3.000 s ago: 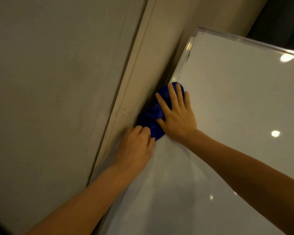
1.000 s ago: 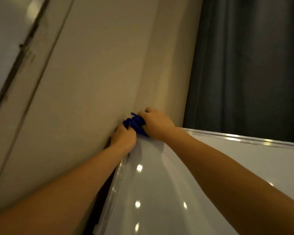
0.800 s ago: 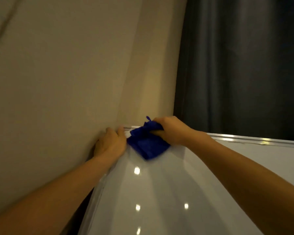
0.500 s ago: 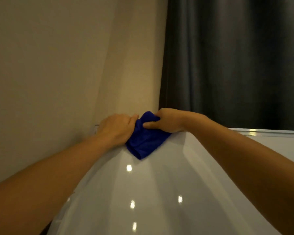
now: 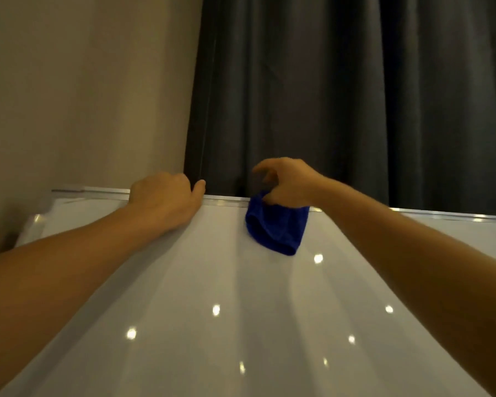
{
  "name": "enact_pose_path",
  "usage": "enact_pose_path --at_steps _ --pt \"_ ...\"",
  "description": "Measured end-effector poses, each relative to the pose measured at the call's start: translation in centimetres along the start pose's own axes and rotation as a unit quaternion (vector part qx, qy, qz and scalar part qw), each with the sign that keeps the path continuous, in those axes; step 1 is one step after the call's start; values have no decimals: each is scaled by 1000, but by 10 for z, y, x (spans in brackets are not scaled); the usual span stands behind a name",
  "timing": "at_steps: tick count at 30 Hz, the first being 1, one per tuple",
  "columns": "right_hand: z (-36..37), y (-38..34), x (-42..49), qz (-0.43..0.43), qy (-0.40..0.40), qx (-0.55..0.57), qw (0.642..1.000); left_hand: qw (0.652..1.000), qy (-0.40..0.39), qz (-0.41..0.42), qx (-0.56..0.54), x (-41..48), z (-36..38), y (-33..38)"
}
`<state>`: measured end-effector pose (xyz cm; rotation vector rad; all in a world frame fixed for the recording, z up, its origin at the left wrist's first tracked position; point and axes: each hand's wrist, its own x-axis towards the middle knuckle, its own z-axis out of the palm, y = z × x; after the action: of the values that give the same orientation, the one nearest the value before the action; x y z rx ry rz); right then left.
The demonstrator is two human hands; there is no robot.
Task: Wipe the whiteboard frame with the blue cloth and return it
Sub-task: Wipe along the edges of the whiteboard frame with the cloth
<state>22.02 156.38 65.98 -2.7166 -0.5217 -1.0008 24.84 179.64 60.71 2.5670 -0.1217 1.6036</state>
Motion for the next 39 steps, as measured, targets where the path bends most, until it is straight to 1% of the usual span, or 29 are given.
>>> enact_pose_path --at_steps 1,2,4,6,8,9,10,12,13,14,15,17,18,20,23,26,28,29,32,35,37,39 --pt "17 0 -8 16 27 42 999 1000 7 -3 0 -1 -1 4" --pt "38 -1 -16 34 58 38 997 1000 3 -7 -5 -1 -2 10" --pt "81 -7 -27 44 117 -70 990 1000 -21 -2 -21 0 -2 24" --pt "100 -3 -29 21 156 -105 982 999 -36 4 -17 -3 0 34" --pt "86 20 -20 8 162 -109 981 999 -28 15 -5 -8 2 32" --pt "72 34 -15 21 158 -107 981 1000 -24 18 -1 -9 3 30" --pt "61 46 -13 52 159 -105 980 1000 -25 15 2 -10 2 28" --pt "51 63 -17 113 191 -91 971 1000 -29 2 7 -9 -2 32" --pt "55 61 -23 114 218 -76 966 1000 -26 -3 11 -8 -3 36" --pt "63 57 -31 90 241 -58 964 1000 -23 -4 13 -7 -4 43" --pt "73 53 -40 54 244 -47 967 1000 -26 -2 11 -6 -3 52" --pt "90 55 -57 -13 197 -76 977 999 -44 4 6 -6 1 72" --pt "93 65 -65 -35 170 -100 980 999 -53 3 6 -6 4 80" --pt "87 95 -76 -63 143 -134 979 998 -56 -6 13 -6 9 91" --pt "66 149 -90 -69 131 -160 976 998 -48 -28 33 -6 17 99" --pt "42 202 -96 -23 130 -140 981 995 -37 -65 59 0 23 113" --pt "37 215 -94 -15 126 -114 985 993 -34 -87 71 6 29 132" --pt "41 209 -91 -34 124 -108 986 993 -38 -86 70 8 33 145" --pt "53 192 -86 -121 112 -105 981 995 -64 -46 56 13 49 221" --pt "46 212 -85 -178 112 -151 966 997 -54 -31 35 17 57 268" --pt "33 250 -89 -172 117 -169 964 998 -45 -35 18 18 61 272" --pt "18 299 -98 -133 127 -173 968 999 -23 -10 27 16 65 273"
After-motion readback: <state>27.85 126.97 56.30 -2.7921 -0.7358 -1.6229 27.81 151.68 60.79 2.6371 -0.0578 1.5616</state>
